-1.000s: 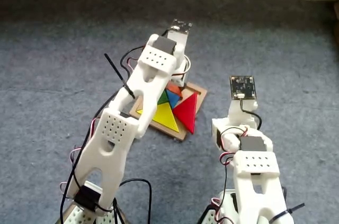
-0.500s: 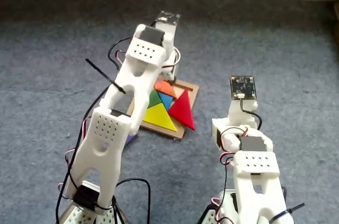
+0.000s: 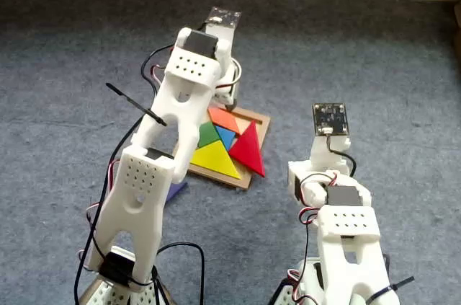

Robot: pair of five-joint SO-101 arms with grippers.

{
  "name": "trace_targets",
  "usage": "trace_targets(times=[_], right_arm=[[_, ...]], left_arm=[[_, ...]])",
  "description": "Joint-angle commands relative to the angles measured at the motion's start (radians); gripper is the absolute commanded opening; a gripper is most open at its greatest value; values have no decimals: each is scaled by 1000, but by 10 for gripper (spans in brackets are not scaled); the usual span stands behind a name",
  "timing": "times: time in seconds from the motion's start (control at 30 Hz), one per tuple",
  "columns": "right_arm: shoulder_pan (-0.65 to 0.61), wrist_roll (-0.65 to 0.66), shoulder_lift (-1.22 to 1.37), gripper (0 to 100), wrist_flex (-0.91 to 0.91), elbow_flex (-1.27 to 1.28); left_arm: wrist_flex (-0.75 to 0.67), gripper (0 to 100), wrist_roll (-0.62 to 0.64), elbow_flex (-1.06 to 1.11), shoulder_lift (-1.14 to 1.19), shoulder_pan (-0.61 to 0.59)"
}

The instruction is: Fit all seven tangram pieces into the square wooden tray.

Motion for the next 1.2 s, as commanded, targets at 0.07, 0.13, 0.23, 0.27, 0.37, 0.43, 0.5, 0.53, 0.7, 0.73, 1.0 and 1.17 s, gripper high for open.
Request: trace_targets(times=[0.07,0.13,0.23,0.27,0.37,0.43,0.5,0.53,0.7,0.73,1.0,1.17], right_arm=[[12,-2,-27,166,-25,-10],[12,-2,-27,166,-25,-8],[12,-2,-27,166,-25,-8],[12,-2,-27,166,-25,-8],[12,-2,-27,166,-25,-7],[12,-2,-27,166,-25,-7],[12,-2,-27,166,-25,-7],[12,-2,-27,166,-25,-5],[12,-2,-27,166,-25,-5],[12,-2,-27,166,-25,-5],[12,-2,-27,166,-25,-5],[12,-2,-27,166,-25,-5]], left_arm=[[-29,193,0,-15,50,24],[-61,194,0,-15,84,10],[-66,199,-8,-15,114,-10],[-66,220,-8,-15,116,-12],[-12,327,-2,-16,114,-16],[5,369,0,-16,114,-16],[5,364,0,-16,114,-16],[5,364,0,-16,114,-16],[5,364,0,-16,122,-44],[3,363,0,-16,124,-51],[-74,289,-3,-15,165,-50],[-77,292,-2,-16,160,-38]])
